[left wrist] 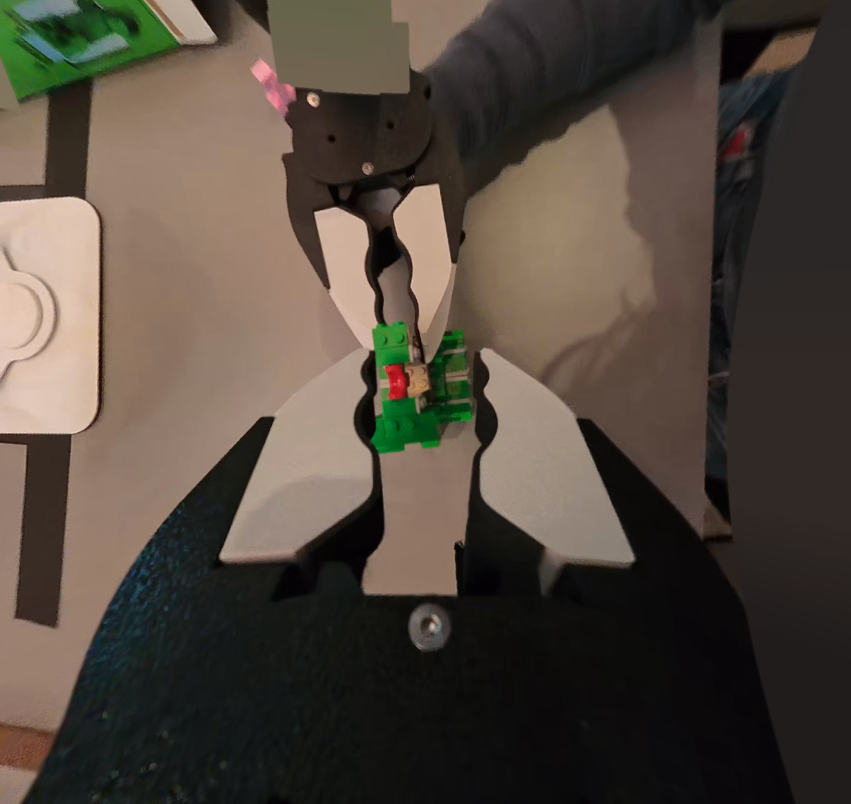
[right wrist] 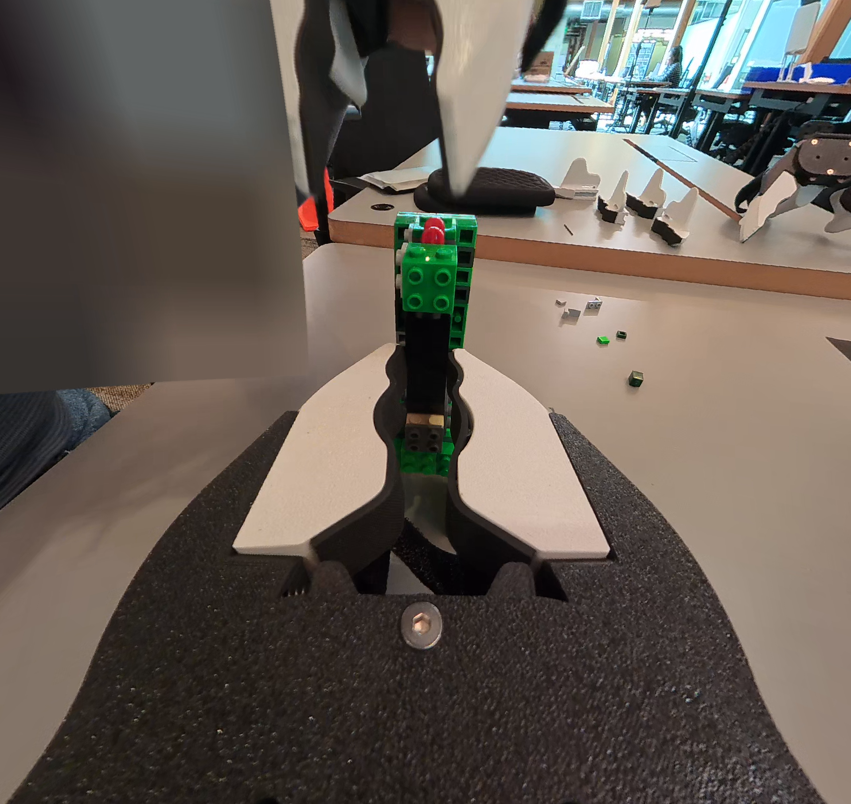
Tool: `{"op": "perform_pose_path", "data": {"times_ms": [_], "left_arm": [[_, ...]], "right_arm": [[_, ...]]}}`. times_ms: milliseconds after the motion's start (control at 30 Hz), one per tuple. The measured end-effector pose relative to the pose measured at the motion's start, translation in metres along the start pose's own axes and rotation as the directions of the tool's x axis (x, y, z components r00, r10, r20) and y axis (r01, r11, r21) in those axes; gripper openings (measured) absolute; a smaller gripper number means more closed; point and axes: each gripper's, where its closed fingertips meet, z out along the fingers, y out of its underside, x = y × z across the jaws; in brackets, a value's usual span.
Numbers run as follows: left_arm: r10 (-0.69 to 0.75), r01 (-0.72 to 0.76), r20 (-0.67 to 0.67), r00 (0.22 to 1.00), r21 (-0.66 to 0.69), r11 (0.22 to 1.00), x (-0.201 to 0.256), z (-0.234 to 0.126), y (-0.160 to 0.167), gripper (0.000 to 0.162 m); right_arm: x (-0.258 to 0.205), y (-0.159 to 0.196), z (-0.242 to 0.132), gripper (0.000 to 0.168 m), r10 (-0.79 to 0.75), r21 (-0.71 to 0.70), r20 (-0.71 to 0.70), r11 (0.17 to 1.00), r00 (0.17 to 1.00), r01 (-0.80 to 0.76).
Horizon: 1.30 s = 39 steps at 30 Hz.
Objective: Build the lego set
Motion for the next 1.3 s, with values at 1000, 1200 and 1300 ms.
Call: {"op": "perform_pose_path", "data": {"times_ms": [1000,1200,1300], "left_arm": [[-0.387,0.379,-0.049,0.921,0.341,0.860,0.004,0.067,0.094,0.089],[-0.414,0.404,-0.062,0.908,0.390,0.827,0.008,0.071,0.099,0.089],[-0.428,0.389,-0.016,0.904,0.448,0.805,0.004,0.062,0.098,0.088]], "right_arm": [[0.004,0.001,-0.009,0.030,-0.008,-0.014,-0.054,1.000,0.998,0.008],[0.003,-0.008,-0.016,0.040,-0.041,-0.004,-0.089,0.999,0.995,0.041],[0.003,-0.016,-0.022,0.049,-0.127,-0.033,-0.156,0.992,0.979,0.123]]}}
